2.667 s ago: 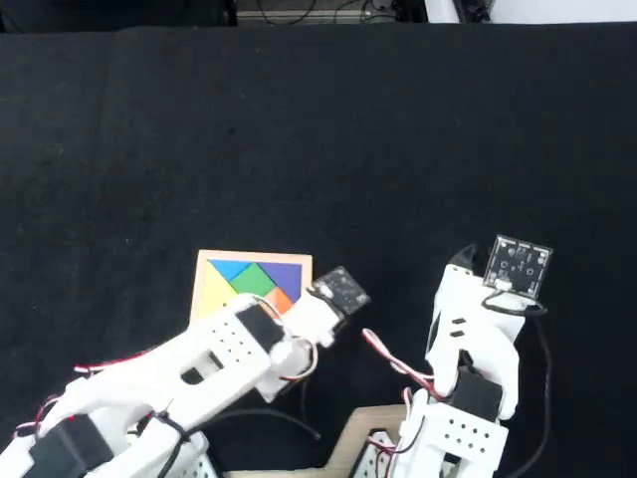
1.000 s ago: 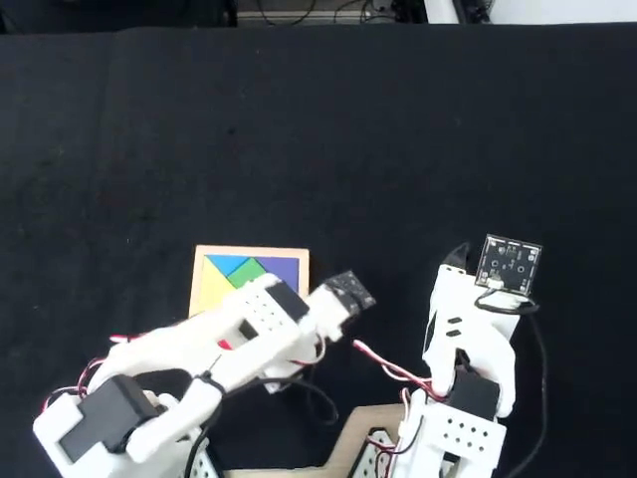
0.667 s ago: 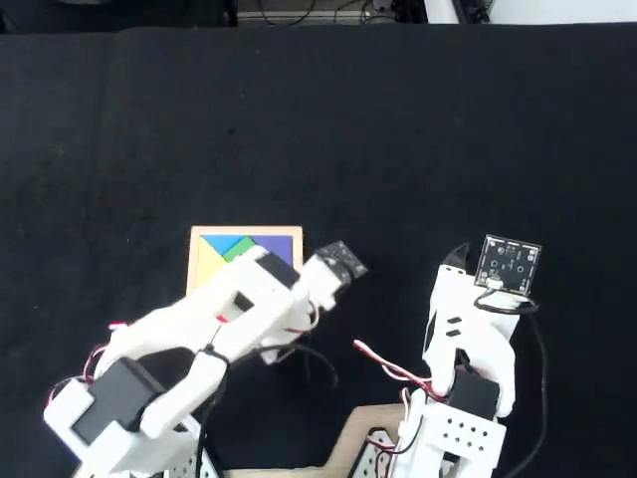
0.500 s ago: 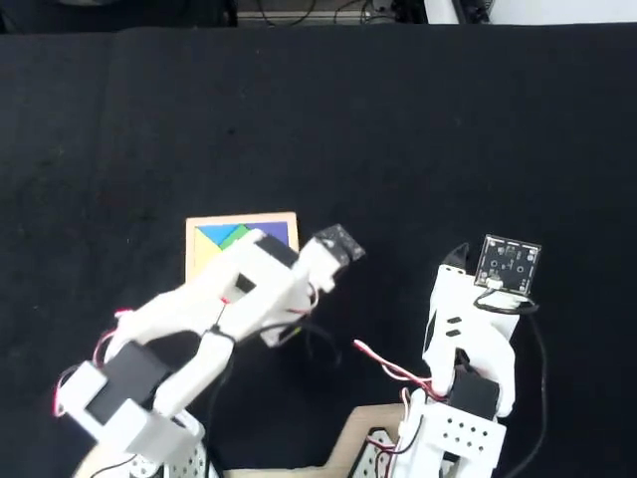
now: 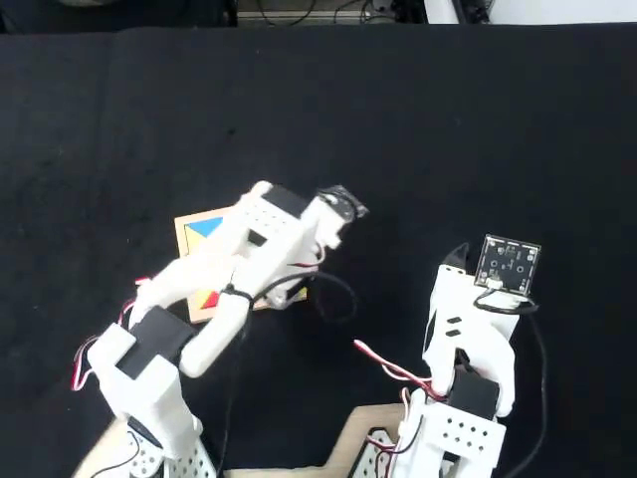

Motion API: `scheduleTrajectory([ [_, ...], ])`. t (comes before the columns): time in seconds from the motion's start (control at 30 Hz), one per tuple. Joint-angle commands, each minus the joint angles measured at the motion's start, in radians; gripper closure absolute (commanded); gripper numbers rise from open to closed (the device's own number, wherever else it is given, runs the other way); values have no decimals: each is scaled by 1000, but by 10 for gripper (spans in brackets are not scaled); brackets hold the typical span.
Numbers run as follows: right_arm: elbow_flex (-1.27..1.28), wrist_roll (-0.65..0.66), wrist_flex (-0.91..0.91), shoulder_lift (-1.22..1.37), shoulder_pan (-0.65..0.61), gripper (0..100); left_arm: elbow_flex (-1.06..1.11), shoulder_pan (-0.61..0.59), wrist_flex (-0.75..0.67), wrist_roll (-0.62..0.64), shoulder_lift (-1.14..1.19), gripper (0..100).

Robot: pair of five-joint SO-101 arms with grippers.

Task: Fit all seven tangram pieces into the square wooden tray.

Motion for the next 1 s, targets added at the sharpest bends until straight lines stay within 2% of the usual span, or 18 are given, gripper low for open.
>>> scheduleTrajectory([
  [0.0,-5,8,-15,-21,-11,924,-28,-27,92,-9,-11,939],
  [0.13,-5,8,-15,-21,-11,924,77,-27,127,-9,-112,940],
  [0.27,-5,8,-15,-21,-11,924,254,-27,124,-9,-325,940],
  [0.43,-5,8,-15,-21,-11,924,570,-87,-103,-9,-569,935],
  [0.5,-5,8,-15,-21,-11,924,633,-128,-176,-43,-606,934],
  [0.73,-5,8,-11,-19,-35,924,610,-259,-187,-157,-522,936],
  [0.97,-5,44,5,-21,-48,924,591,-306,-262,-169,-333,938],
])
